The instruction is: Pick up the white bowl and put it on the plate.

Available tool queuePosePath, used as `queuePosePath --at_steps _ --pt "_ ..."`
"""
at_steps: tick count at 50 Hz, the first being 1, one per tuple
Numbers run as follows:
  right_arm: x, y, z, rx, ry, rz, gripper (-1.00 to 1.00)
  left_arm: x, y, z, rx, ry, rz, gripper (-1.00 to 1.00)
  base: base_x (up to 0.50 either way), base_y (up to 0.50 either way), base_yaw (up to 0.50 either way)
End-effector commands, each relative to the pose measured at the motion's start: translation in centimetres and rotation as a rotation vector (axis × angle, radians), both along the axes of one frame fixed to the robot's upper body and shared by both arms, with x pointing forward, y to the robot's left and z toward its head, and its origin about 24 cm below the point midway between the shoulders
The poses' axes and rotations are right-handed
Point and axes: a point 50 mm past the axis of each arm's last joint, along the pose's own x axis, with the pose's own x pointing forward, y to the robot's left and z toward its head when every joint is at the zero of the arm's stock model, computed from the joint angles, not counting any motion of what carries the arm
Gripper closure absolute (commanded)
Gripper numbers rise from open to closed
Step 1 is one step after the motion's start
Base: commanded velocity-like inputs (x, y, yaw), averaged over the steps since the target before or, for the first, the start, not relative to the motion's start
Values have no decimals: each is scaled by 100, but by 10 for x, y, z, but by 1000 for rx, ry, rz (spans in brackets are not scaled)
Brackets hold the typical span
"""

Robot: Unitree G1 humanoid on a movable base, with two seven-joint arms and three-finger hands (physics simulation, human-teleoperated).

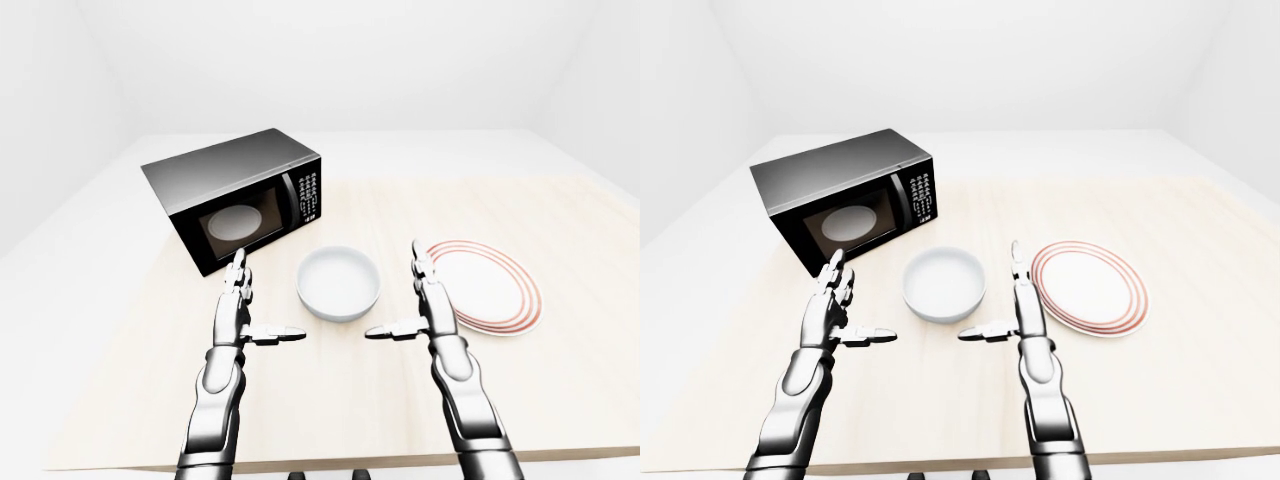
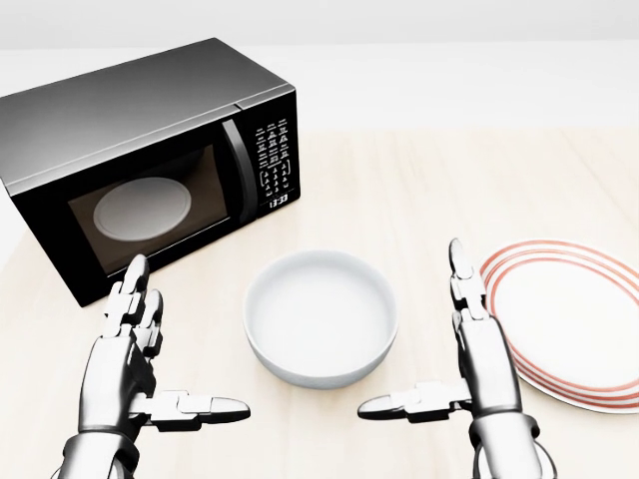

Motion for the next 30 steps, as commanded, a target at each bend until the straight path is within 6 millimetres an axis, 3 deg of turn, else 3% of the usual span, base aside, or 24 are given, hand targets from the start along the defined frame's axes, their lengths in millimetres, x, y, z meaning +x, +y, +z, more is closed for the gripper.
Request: queuePosePath --at_steps 1,23,30 --pt "2 -5 9 -195 -40 -31 -100 0 0 0 0 0 0 -100 0 0 0" --pt "4 -12 32 -573 -102 -67 -100 0 0 0 0 0 0 -100 0 0 0" --pt "3 -12 35 -608 -108 -73 -100 0 0 0 0 0 0 -100 0 0 0"
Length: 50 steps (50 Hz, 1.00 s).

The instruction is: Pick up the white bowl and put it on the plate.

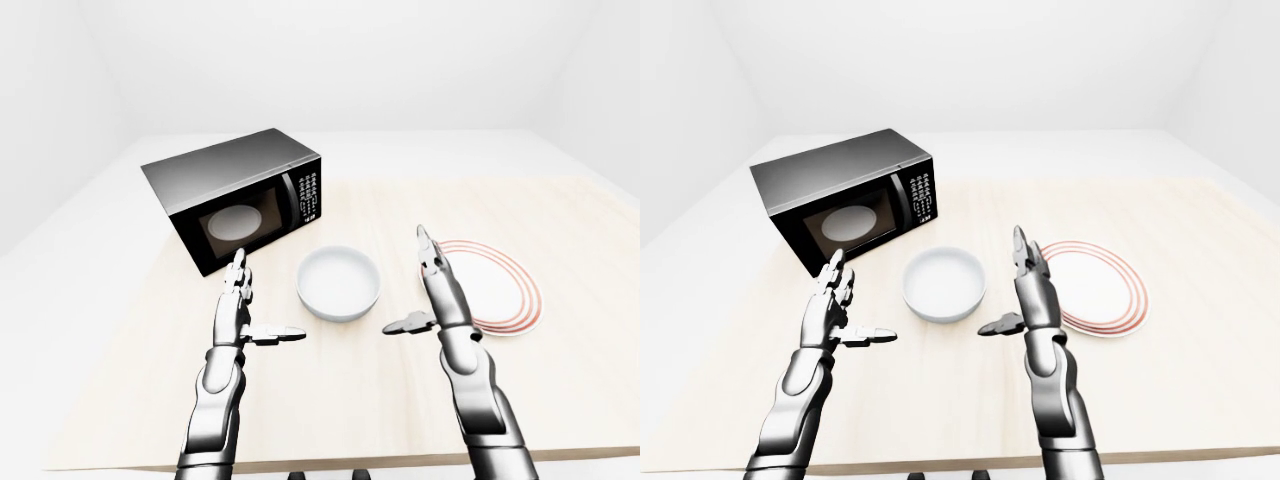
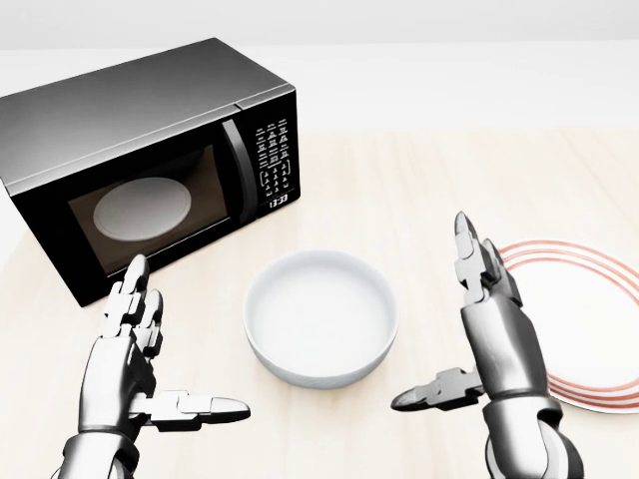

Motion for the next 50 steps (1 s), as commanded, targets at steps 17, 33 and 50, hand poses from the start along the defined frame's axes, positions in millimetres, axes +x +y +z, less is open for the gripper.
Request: queuePosePath --at_steps 17,33,50 --pt "4 25 43 -478 -99 8 -100 0 0 0 -1 4 2 -100 0 0 0" --pt "8 40 30 -563 -1 128 -100 0 0 -1 -1 3 1 -100 0 0 0" --pt "5 53 18 -599 192 276 -100 0 0 -1 -1 4 2 -100 0 0 0"
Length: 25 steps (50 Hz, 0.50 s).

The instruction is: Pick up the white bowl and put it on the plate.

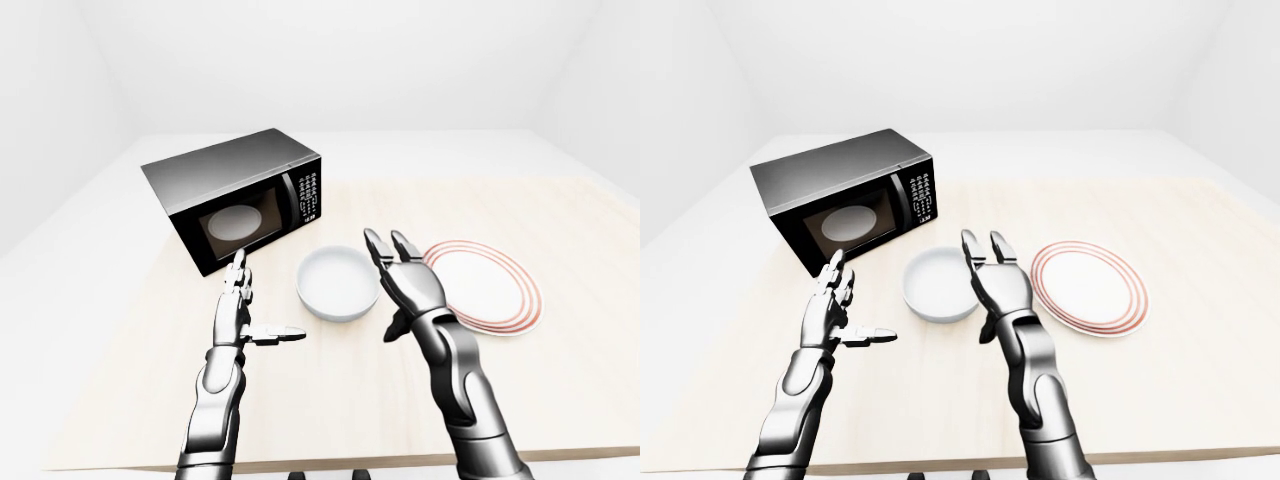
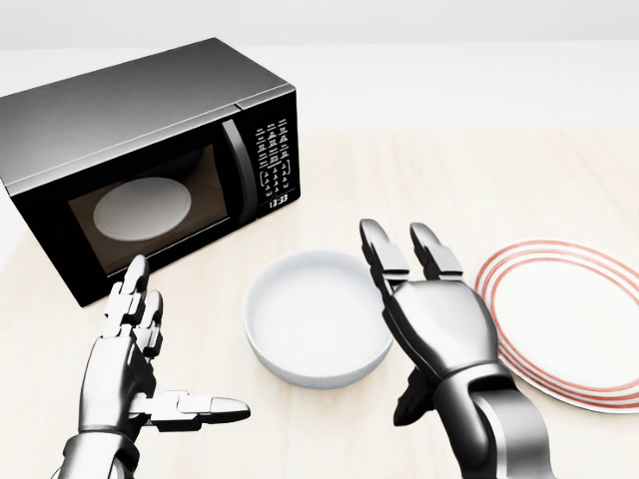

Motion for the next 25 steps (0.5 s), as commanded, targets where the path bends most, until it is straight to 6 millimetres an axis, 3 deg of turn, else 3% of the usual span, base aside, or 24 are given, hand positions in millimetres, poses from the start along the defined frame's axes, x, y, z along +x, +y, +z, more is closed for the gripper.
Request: queuePosePath --at_steps 1,10,25 --pt "-3 9 -10 -32 175 64 -100 0 0 0 0 0 0 -100 0 0 0" --pt "-3 13 -7 -26 279 100 -100 0 0 0 1 0 0 -100 0 0 0" --pt "5 22 -20 -46 359 131 -100 0 0 0 0 0 0 -100 0 0 0"
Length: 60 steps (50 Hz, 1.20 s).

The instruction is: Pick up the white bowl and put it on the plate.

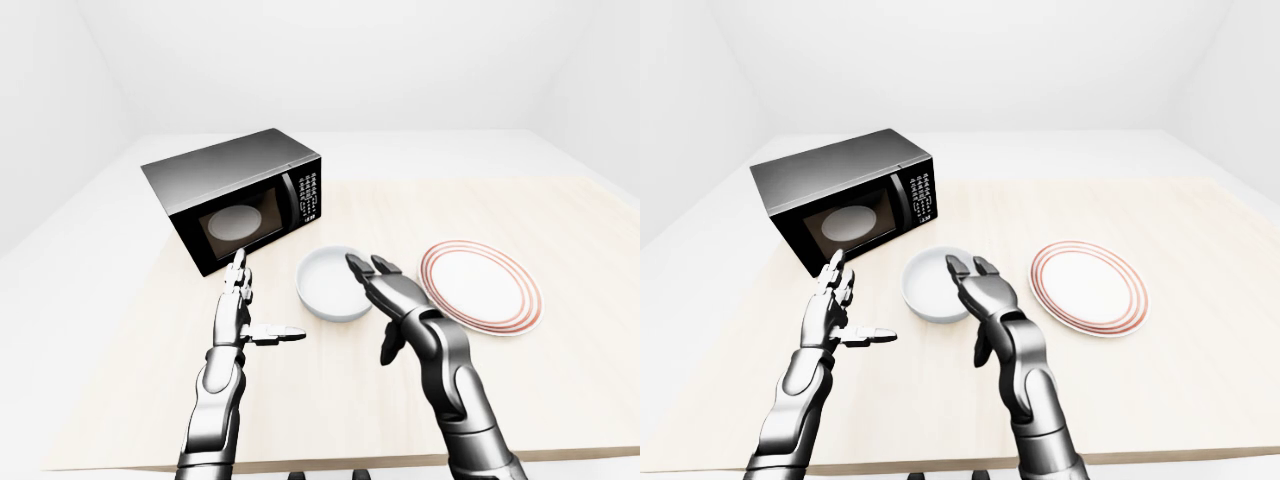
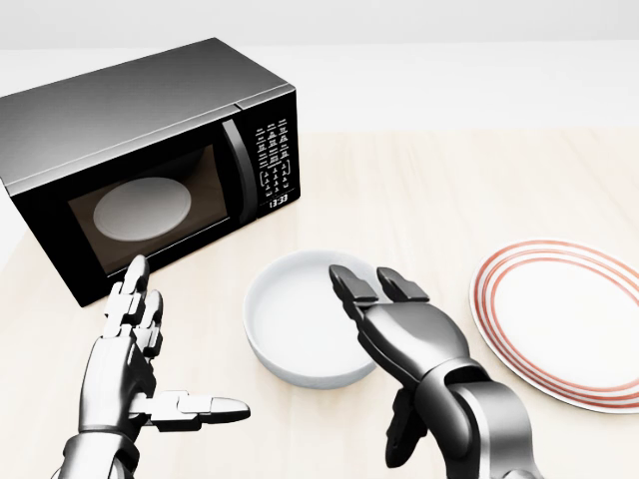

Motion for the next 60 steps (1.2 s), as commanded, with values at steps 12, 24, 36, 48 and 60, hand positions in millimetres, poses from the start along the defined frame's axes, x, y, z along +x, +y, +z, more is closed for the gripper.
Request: queuePosePath --at_steps 12,24,36,48,60 --pt "8 16 -19 -12 72 36 -100 0 0 0 0 0 0 -100 0 0 0" --pt "15 19 -28 -16 90 34 -100 0 0 0 0 0 0 -100 0 0 0" --pt "20 19 -38 -13 105 22 -100 0 0 0 0 0 0 -100 0 0 0" --pt "23 21 -45 -22 115 19 -100 1 0 0 -4 2 3 -100 0 0 0" --pt "24 23 -52 -29 125 22 -100 1 0 0 -5 3 3 -100 0 0 0"
